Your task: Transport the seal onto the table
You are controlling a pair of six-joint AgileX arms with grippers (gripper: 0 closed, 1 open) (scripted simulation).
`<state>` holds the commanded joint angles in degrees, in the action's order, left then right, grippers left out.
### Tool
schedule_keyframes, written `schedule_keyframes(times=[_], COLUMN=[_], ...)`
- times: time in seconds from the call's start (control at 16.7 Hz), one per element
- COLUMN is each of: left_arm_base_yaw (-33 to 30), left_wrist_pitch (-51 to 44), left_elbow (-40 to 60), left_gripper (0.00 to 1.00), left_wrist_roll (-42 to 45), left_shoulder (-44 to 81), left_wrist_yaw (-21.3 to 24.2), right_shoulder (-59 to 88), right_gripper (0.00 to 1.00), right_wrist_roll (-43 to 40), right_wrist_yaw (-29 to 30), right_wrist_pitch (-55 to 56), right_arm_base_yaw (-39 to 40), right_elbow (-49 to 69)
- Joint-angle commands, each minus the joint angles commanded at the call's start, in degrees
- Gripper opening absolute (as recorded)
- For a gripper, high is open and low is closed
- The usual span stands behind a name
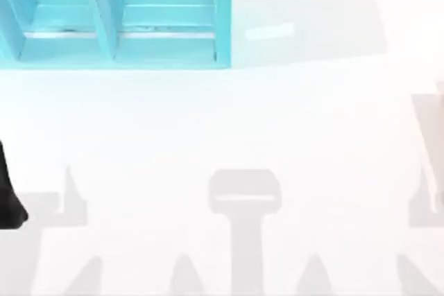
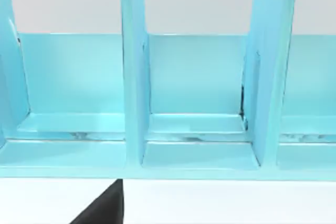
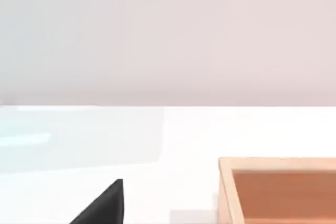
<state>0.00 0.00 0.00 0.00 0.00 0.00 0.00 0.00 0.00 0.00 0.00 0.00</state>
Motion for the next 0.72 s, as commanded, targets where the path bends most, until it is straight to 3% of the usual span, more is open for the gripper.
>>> schedule_keyframes(times=[0.36, 0.72], left_arm_base_yaw=[0.00, 0.00], left_wrist_pitch=[0.00, 0.00], left_elbow=[0.00, 0.00], left_gripper=[1.00, 1.00], left_wrist_roll=[0.00, 0.00], left_shoulder=[0.00, 0.00], left_wrist_yaw=[0.00, 0.00], right_shoulder=[5.77, 31.70], right_gripper=[1.00, 1.00], right_wrist_roll=[-2.41, -8.97], right_wrist_yaw=[0.18, -0.12], right_wrist_pitch=[-4.82, -24.41], right_arm_base_yaw=[-2.52, -11.12], right_elbow=[5.29, 27.67])
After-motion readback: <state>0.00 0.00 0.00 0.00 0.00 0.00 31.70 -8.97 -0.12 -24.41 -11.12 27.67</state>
